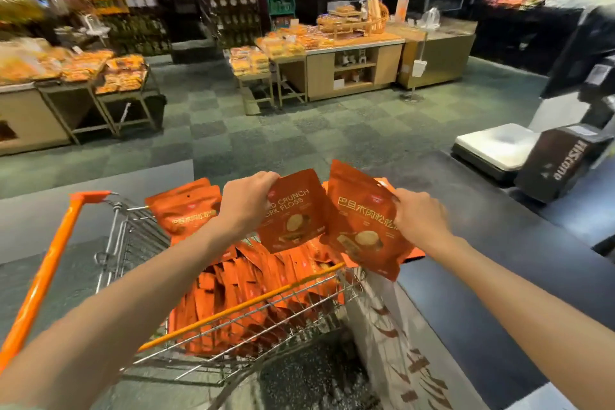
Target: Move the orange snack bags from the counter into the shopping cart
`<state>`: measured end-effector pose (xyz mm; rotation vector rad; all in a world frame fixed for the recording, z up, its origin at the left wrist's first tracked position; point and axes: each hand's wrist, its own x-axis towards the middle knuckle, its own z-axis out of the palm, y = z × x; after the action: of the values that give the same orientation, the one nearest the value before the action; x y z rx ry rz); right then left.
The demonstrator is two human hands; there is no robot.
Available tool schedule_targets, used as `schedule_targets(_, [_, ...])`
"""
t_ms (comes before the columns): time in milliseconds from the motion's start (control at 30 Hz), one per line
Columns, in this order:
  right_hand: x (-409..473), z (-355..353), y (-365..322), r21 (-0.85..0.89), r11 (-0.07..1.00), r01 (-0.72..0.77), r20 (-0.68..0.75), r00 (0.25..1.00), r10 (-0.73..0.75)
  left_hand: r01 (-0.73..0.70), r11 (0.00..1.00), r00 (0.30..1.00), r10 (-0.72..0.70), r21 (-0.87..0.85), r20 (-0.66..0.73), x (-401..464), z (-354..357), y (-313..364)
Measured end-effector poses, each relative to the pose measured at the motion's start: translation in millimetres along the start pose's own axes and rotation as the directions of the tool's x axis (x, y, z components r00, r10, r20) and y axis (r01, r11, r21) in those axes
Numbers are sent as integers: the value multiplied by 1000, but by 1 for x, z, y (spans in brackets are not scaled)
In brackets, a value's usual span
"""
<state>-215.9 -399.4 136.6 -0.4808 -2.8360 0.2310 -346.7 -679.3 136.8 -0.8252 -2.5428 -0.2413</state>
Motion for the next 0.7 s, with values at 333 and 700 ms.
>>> schedule_targets(333, [40, 63, -156, 104, 974, 203, 6, 979, -205, 208, 975, 976, -211, 73, 48, -74, -41, -152])
schedule_targets(700, [65, 125, -242, 38, 955, 296, 99, 949, -298, 277, 961, 931, -264, -18, 251, -125, -17, -228])
